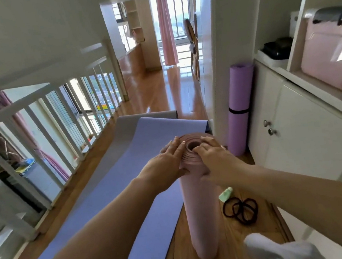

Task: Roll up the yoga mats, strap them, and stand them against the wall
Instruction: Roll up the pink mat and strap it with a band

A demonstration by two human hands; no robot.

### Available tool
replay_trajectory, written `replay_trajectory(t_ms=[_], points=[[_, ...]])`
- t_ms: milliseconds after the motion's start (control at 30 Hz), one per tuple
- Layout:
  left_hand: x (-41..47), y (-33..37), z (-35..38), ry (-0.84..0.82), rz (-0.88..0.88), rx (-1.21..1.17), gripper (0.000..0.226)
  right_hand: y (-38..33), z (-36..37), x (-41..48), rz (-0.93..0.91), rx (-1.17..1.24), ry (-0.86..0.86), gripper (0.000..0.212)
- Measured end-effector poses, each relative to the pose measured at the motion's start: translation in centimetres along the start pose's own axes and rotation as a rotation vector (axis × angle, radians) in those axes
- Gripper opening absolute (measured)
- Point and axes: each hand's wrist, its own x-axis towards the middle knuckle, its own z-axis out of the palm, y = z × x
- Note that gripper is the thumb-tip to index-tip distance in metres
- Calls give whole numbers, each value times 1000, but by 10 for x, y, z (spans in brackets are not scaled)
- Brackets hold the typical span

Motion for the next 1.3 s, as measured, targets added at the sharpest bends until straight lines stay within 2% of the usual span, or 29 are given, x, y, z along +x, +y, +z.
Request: replay_trajectory(t_ms=[100, 200, 267, 333, 400, 467, 567, 667, 767, 833, 967, 1067, 1167, 1233, 1300], points=[[-9, 9, -2, 21, 115, 121, 75, 7, 7, -8, -90, 76, 99, 75], [-13, 19, -16, 41, 121, 244, 76, 9, 11, -17, -171, 134, 276, 66], [-14, 19, -28, 193, 199, 358, 75, 7, 10, -16, -247, 129, 434, 56], [-15, 15, -32, 332, 248, 433, 63, 2, 10, -10, -305, 103, 574, 55], [-16, 10, -30, 405, 233, 499, 54, -2, 13, -1, -336, 107, 647, 60], [-15, 7, -23, 451, 195, 538, 55, -4, 20, 9, -348, 117, 687, 64], [-11, -6, 1, 534, 123, 538, 52, -4, 38, 28, -390, 93, 722, 60], [-6, -26, 35, 620, 60, 530, 45, -3, 60, 53, -462, 32, 771, 39], [8, -50, 73, 654, 26, 463, 45, 5, 94, 81, -482, 14, 783, 42], [25, -67, 98, 629, 8, 407, 48, 14, 118, 98, -464, 4, 758, 47], [50, -87, 146, 612, -2, 342, 46, 35, 167, 120, -414, -52, 691, 34], [63, -88, 188, 600, 24, 280, 53, 59, 198, 119, -426, -67, 576, 32], [80, -80, 226, 575, 87, 212, 43, 93, 219, 96, -445, 145, 486, 39], [87, -74, 235, 547, 157, 237, 40, 106, 219, 77, -322, 383, 481, 38], [102, -60, 256, 497, 265, 255, 42, 127, 226, 61, -160, 500, 550, 30]])
